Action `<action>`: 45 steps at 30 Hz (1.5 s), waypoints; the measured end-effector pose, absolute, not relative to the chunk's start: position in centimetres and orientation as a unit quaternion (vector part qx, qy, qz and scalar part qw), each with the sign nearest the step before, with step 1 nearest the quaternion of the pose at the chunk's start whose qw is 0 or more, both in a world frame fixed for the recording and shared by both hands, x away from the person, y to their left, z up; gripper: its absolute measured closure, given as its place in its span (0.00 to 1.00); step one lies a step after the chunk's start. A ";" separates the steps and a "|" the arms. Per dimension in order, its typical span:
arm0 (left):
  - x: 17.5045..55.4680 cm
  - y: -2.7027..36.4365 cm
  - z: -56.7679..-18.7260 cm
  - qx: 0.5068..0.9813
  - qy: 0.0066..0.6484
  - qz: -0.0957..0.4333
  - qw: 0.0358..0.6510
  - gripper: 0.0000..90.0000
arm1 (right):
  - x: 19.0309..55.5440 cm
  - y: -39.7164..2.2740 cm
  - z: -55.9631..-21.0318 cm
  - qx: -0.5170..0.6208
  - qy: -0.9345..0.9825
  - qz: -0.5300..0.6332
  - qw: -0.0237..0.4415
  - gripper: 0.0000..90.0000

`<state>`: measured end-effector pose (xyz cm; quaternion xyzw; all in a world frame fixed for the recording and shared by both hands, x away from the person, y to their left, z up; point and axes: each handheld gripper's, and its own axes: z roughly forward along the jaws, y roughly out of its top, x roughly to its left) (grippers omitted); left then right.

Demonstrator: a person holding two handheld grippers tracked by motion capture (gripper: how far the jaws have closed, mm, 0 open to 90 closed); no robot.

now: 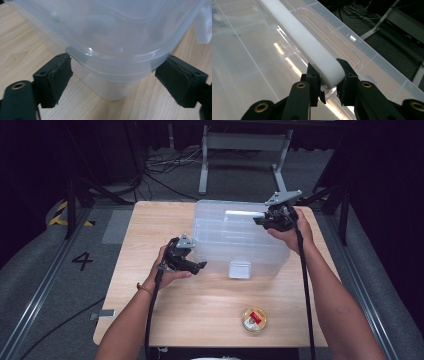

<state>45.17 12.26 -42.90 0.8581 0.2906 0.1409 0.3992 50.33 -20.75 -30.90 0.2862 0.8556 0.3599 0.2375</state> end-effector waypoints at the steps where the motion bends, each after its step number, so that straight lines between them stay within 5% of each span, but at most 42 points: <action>1: 45.0 12.3 -42.7 0.857 0.292 0.143 0.399 0.21 | 50.2 -20.7 -30.9 0.287 0.855 0.359 0.240 0.83; 20: 39.3 13.1 -42.4 0.862 0.283 0.130 0.401 0.28 | 45.9 -20.4 -30.6 0.262 0.870 0.347 0.230 0.83; 45: 38.4 13.4 -42.6 0.853 0.290 0.158 0.405 0.34 | 46.3 -20.6 -30.2 0.252 0.876 0.347 0.222 0.83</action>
